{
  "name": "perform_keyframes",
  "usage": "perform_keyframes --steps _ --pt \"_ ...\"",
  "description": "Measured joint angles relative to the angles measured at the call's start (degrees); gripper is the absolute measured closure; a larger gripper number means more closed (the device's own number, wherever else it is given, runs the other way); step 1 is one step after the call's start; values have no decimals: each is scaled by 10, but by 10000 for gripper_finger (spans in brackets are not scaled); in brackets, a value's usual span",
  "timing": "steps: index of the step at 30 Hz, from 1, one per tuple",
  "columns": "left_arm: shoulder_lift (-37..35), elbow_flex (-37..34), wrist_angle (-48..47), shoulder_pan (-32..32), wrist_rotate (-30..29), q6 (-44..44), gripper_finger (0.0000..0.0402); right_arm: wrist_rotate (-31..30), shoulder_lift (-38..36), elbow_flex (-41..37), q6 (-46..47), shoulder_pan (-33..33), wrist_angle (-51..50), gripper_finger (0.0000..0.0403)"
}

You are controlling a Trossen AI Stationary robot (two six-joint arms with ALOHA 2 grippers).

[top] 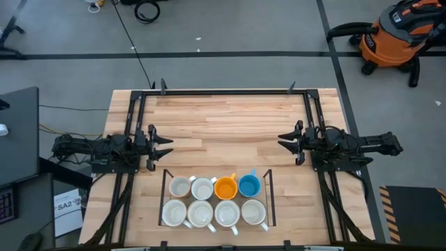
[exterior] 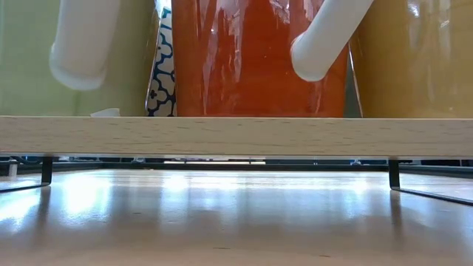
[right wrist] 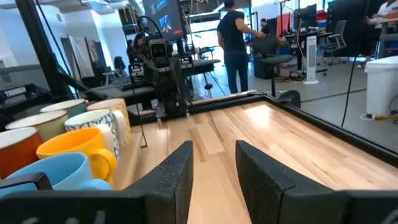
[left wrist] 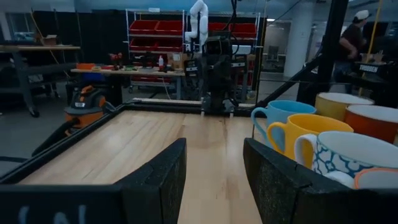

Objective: Place coffee mugs
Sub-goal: Return to Home Position

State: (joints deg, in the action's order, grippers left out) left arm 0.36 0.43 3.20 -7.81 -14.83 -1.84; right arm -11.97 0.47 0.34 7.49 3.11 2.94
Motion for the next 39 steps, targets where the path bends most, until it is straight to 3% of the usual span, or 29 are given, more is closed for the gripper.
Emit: perform_keyframes --steps 39 --pt "0 -1 24 0 13 -4 235 1 0 0 3 0 0 277"
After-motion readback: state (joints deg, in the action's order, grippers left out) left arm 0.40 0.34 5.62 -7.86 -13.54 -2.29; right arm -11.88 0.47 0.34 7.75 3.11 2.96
